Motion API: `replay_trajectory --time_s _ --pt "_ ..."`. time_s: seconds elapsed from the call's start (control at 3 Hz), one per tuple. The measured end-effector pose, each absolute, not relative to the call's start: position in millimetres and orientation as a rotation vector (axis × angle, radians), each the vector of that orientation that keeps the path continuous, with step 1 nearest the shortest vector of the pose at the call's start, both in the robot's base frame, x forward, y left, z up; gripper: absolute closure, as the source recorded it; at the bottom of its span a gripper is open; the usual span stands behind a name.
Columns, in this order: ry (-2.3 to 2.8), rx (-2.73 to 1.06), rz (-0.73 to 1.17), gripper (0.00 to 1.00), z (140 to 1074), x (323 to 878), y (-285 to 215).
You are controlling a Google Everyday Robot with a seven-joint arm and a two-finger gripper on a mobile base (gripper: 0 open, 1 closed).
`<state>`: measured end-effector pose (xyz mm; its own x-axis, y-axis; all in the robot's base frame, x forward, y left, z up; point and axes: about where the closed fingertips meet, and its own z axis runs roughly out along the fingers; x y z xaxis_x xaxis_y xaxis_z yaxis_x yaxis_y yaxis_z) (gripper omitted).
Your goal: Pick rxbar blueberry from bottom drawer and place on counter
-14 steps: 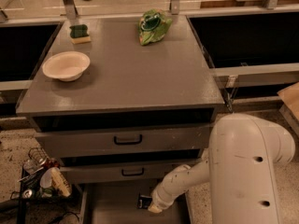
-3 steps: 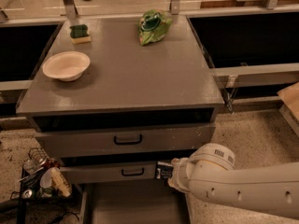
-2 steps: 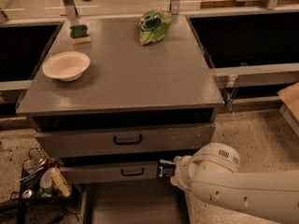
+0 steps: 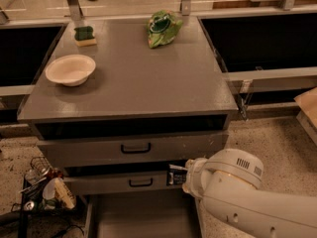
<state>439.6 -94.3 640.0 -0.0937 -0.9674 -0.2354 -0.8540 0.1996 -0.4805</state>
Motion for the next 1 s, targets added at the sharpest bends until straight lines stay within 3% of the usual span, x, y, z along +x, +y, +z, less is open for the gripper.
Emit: replay_trajectory --time_s 1.0 --pt "1.900 -1.590 -0.432 1.00 715.9 442.2 -103.9"
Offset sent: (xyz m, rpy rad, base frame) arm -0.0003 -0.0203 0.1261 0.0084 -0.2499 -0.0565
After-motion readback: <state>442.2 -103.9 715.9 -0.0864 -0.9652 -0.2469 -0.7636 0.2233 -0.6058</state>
